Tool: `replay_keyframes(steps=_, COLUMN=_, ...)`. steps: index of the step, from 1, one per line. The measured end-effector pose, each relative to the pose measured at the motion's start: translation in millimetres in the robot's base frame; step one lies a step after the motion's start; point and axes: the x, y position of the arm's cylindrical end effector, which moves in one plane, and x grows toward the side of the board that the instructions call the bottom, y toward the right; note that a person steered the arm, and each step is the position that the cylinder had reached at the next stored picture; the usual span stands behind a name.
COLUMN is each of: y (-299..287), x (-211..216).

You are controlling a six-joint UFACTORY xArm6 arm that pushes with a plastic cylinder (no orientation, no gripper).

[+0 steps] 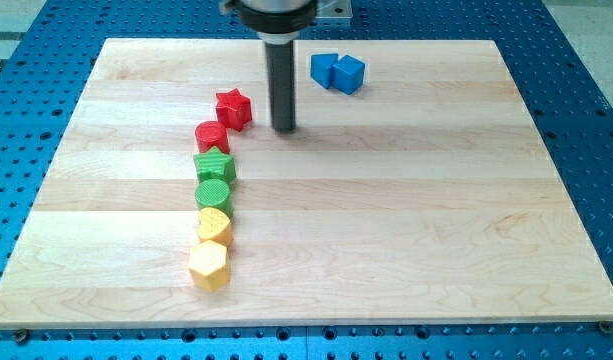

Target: Place your arm at the right of the cube

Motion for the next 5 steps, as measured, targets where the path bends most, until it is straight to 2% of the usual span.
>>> replay_keyframes(steps=5, y=159.6, x=0.1)
